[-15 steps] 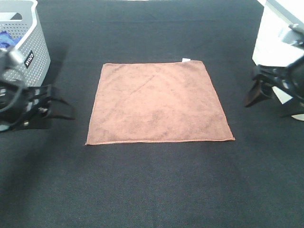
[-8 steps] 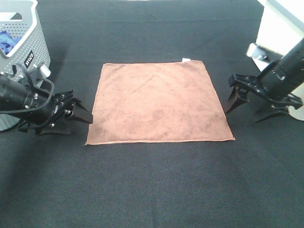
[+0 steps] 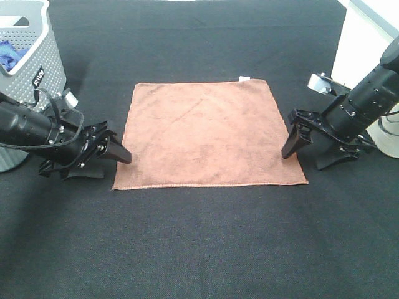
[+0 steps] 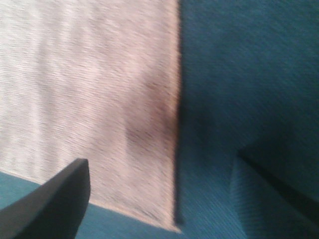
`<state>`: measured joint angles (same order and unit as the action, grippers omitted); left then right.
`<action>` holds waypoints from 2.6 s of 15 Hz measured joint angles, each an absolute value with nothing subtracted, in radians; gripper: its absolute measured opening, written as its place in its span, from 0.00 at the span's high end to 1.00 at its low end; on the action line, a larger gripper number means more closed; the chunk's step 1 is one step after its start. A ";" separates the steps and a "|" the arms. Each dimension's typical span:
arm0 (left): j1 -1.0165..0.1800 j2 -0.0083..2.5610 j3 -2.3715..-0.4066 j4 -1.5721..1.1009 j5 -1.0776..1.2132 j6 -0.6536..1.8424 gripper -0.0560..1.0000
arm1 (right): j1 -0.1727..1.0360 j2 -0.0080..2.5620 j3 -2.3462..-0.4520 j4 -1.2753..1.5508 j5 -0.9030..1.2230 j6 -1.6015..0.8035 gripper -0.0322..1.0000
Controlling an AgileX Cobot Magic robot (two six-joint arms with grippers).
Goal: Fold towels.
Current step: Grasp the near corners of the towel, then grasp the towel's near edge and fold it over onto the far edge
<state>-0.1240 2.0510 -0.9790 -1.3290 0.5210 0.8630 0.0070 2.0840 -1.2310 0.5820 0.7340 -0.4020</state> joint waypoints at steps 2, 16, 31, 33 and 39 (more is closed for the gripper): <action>-0.146 2.063 -0.990 -1.342 0.521 0.865 0.32 | 0.016 2.097 -1.233 0.653 0.733 -0.453 0.25; -0.221 2.109 -1.058 -1.282 0.528 0.829 0.94 | 0.059 2.162 -1.245 0.731 0.730 -0.425 0.97; -0.205 1.834 -0.795 -0.777 0.714 0.405 0.94 | 0.065 1.911 -0.907 0.639 0.827 -0.344 0.97; -0.205 1.786 -0.812 -0.776 0.680 0.405 0.94 | 0.067 1.866 -0.914 0.643 0.805 -0.354 0.97; -0.205 1.742 -0.998 -0.720 0.450 0.406 0.94 | 0.067 1.921 -1.224 0.686 0.744 -0.418 0.97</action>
